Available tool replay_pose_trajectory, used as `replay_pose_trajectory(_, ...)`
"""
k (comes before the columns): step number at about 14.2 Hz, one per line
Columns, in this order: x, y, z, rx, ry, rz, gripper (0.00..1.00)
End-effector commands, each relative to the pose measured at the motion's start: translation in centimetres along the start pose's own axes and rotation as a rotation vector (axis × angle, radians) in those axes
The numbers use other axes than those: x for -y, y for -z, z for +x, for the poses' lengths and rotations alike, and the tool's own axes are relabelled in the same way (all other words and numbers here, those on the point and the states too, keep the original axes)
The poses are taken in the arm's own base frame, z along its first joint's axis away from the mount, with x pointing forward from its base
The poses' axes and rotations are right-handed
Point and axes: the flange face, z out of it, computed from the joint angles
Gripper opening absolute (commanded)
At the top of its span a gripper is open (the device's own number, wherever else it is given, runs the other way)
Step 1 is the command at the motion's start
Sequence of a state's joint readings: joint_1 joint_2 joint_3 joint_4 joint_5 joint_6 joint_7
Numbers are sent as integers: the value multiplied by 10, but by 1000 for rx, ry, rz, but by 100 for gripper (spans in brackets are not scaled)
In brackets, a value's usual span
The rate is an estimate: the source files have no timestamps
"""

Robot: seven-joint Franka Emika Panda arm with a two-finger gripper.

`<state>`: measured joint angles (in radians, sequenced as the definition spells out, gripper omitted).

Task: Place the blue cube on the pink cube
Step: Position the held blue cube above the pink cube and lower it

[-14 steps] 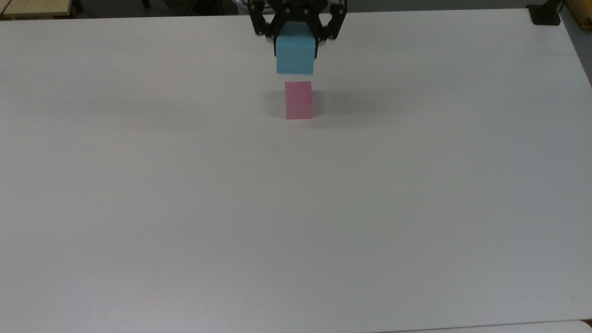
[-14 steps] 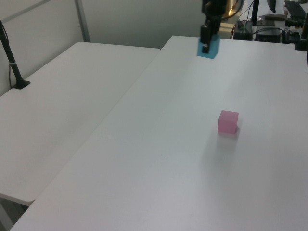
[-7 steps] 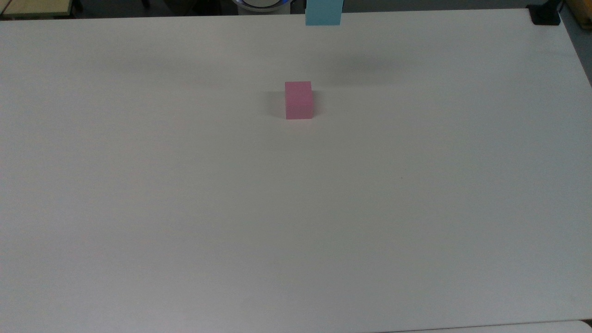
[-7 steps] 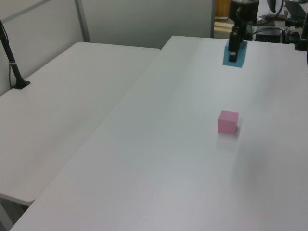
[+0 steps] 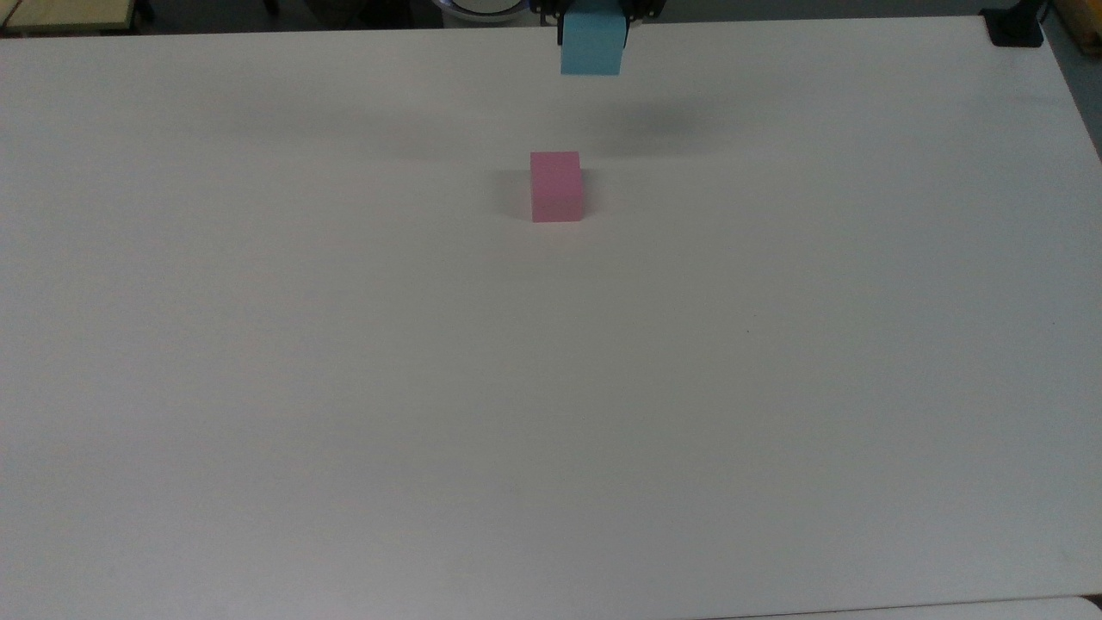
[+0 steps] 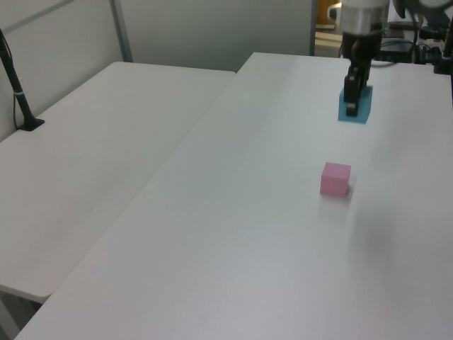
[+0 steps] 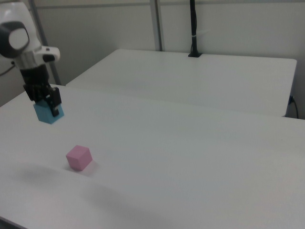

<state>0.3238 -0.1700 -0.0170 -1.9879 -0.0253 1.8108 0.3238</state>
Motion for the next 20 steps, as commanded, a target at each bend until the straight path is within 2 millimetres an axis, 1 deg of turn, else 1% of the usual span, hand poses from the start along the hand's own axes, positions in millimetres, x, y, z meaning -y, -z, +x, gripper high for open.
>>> replay_pose_trajectory(1, -8, -60, -6, -22, -29, 28, 21)
replay_pose_trajectory(2, -9, -75, -3, -31, -28, 29, 21)
replay_pose_trajectory(4, -10, -93, 3, -43, -30, 29, 21)
replay_pose_trajectory(5, -17, -101, 9, -41, -33, 24, 21)
replay_pose_trajectory(6, -21, -104, 13, -50, -21, 25, 21)
replay_pose_trajectory(9, -32, -121, 23, -46, 21, 21, 21)
replay_pose_trajectory(13, -36, -131, 28, -52, 29, 22, 21)
replay_pose_trajectory(18, -26, -145, 28, -26, 40, 15, 24)
replay_pose_trajectory(19, -26, -147, 27, -21, 42, 14, 28)
replay_pose_trajectory(20, -25, -148, 27, -21, 42, 14, 36)
